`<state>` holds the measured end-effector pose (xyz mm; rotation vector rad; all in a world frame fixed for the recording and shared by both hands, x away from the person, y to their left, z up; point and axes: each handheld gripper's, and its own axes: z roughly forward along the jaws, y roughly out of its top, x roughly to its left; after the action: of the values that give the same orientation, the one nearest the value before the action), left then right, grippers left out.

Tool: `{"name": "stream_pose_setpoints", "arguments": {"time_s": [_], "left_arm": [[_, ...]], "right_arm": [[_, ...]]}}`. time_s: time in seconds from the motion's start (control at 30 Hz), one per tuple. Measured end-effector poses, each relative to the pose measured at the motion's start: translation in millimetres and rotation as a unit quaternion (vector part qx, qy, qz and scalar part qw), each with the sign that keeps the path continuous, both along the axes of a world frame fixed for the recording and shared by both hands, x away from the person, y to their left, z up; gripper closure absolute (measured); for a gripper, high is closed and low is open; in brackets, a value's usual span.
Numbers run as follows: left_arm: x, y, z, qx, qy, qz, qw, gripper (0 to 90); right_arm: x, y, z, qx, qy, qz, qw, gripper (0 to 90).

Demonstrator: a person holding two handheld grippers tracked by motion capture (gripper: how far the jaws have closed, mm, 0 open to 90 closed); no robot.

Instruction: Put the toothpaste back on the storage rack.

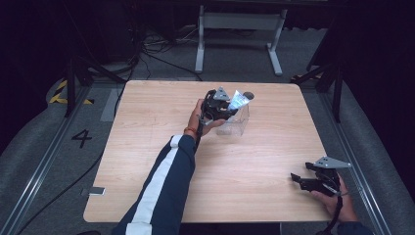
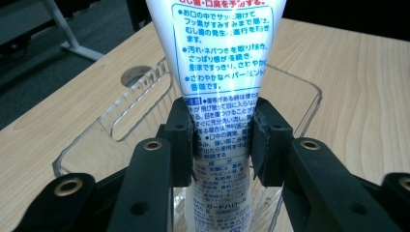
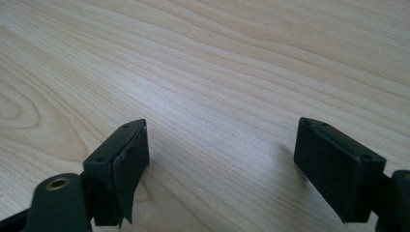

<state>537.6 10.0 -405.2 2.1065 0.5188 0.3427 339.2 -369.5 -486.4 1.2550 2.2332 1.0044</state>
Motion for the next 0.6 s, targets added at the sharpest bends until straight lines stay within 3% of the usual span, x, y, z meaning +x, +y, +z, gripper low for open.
{"name": "stream_pose_setpoints", "arguments": {"time_s": [0.27,0.33,0.6], "left_arm": [[-0.2,3.2,-6.7,0.027,0.007,0.006,0.9996,62.9],[-1.1,4.0,-6.9,0.019,0.008,0.006,0.9998,61.8],[-3.9,6.1,-2.7,0.023,0.001,0.010,0.9997,57.4]], "right_arm": [[0.0,0.0,0.0,0.000,0.000,0.000,1.0000,20.4],[0.0,0.0,0.0,0.000,0.000,0.000,1.0000,20.4],[0.0,0.0,0.0,0.000,0.000,0.000,1.0000,20.3]]}}
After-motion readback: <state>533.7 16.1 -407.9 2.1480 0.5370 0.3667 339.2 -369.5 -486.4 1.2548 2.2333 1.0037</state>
